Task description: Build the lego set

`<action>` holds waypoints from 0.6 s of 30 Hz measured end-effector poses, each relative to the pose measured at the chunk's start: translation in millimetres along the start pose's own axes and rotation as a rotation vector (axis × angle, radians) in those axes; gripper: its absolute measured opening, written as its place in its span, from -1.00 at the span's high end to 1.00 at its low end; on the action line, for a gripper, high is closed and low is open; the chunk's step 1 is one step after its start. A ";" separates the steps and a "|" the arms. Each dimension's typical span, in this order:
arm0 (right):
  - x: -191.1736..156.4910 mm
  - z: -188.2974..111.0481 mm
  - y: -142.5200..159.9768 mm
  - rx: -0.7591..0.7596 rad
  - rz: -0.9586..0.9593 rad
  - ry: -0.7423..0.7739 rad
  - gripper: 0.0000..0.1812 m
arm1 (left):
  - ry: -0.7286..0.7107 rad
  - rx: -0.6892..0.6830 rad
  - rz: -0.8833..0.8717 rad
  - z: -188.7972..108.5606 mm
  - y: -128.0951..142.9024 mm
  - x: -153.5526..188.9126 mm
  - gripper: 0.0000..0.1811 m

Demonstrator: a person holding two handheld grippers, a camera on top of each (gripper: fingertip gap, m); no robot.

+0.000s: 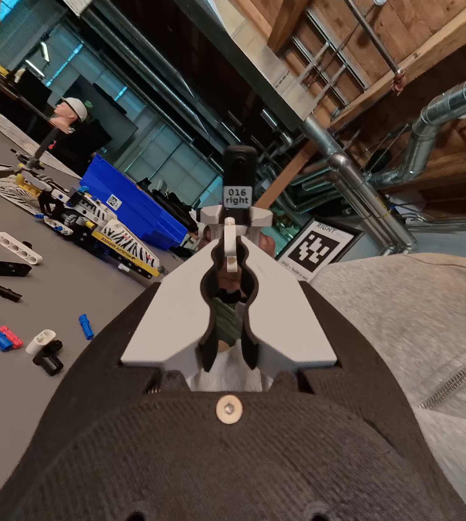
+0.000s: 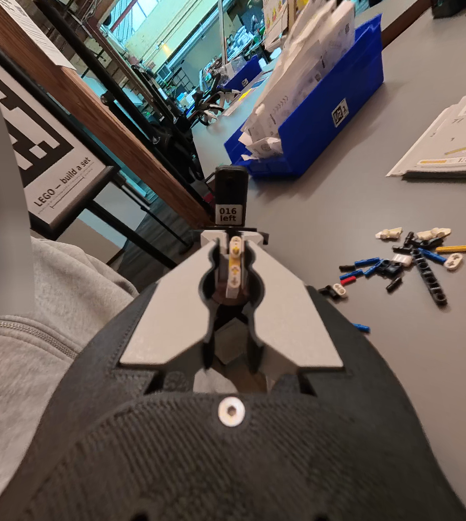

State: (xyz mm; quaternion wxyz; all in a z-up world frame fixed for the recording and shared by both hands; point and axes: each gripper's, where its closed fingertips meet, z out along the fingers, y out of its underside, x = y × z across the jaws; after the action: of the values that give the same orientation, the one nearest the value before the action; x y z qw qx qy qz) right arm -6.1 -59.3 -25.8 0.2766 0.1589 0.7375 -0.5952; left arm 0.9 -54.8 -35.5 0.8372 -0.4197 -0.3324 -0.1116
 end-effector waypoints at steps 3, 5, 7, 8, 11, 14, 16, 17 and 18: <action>5.9 -2.3 -6.7 0.020 -0.211 0.152 0.53 | -0.020 0.055 -0.034 -1.2 -6.5 -5.2 0.94; 8.5 -2.8 -6.5 -0.030 -0.448 0.307 0.41 | -0.040 0.077 -0.049 -2.5 -9.4 -9.0 0.94; 10.4 -0.6 2.4 -0.153 -0.690 0.440 0.33 | -0.059 0.081 -0.060 -2.7 -9.9 -12.1 0.94; 12.1 0.8 6.8 -0.211 -0.796 0.499 0.31 | -0.065 0.081 -0.064 -2.4 -9.7 -13.1 0.93; 18.5 4.2 13.1 -0.325 -1.041 0.649 0.34 | -0.066 0.078 -0.077 -1.2 -8.3 -13.6 0.93; 21.0 8.3 15.5 -0.368 -1.173 0.716 0.46 | -0.059 0.072 -0.082 0.5 -6.4 -12.8 0.93; 21.6 9.5 14.7 -0.372 -1.200 0.736 0.52 | -0.058 0.065 -0.084 1.5 -5.0 -12.5 0.93; 21.6 9.2 13.6 -0.371 -1.202 0.741 0.54 | -0.057 0.063 -0.083 1.7 -4.6 -12.3 0.93; 21.6 8.4 12.3 -0.369 -1.201 0.745 0.57 | -0.056 0.061 -0.084 1.8 -4.4 -12.2 0.93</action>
State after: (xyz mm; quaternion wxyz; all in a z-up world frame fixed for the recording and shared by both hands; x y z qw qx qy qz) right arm -14.5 -66.6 -49.6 -0.3445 -0.1301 0.8311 -0.4167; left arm -11.2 -57.3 -39.8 0.8346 -0.3826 -0.3761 -0.1247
